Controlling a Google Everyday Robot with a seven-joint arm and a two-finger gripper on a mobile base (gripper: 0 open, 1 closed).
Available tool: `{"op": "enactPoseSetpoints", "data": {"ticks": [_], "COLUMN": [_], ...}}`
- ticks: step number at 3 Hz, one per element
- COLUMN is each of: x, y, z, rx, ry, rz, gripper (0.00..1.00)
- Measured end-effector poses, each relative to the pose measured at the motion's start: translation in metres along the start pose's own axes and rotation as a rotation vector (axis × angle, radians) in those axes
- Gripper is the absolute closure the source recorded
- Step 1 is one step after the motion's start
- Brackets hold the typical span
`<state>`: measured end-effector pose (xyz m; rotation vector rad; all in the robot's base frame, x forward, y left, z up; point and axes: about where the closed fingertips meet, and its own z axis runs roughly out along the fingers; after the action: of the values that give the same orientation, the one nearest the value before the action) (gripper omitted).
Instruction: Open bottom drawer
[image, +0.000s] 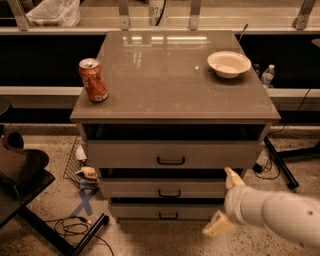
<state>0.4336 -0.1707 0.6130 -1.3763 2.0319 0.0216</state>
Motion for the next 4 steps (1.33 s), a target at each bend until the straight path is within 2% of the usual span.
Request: {"op": "enactPoseSetpoints", "data": {"ticks": [1, 3, 4], "x": [0.050, 0.136, 0.136], "y": [0.037, 0.086, 0.086], "z": [0.027, 0.084, 0.084], "rx": [-0.018, -0.083, -0.083], "ry": [-0.049, -0.074, -0.074], "rz": [-0.003, 0.048, 0.048], "gripper": [0.00, 0.00, 0.00]}}
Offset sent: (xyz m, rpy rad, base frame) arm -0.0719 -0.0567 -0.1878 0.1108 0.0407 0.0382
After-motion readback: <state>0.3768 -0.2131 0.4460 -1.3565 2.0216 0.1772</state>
